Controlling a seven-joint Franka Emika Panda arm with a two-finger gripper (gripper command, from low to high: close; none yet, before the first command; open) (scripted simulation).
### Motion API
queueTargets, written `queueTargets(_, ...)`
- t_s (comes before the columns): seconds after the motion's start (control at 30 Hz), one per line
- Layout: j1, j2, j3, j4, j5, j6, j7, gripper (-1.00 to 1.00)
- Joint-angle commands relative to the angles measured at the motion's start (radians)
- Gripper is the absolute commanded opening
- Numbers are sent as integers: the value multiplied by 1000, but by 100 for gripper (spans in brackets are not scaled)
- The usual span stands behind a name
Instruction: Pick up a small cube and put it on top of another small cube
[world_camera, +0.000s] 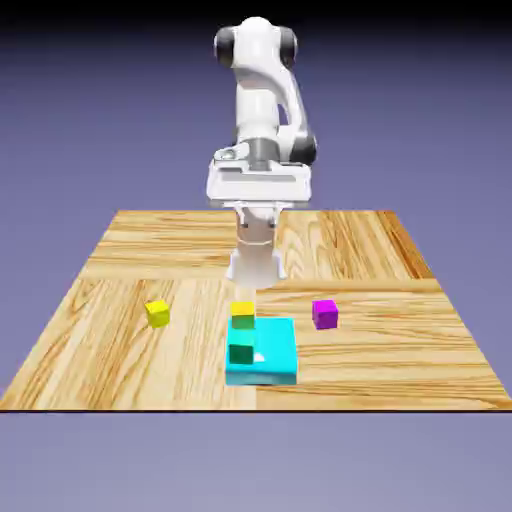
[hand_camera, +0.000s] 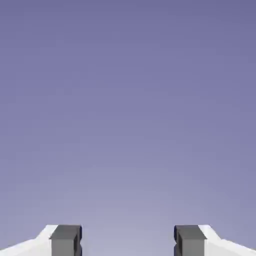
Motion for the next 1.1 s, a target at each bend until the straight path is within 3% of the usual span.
queueTargets(0.0, -22, 36, -11, 21, 8, -42, 0, 0)
queueTargets(0.87, -590, 978, -291, 576, 210, -1144, 8, 0)
queueTargets(0.93, -592, 982, -292, 578, 211, -1148, 8, 0)
queueTargets(1.07, -592, 1058, -261, 487, 259, -987, -23, 0)
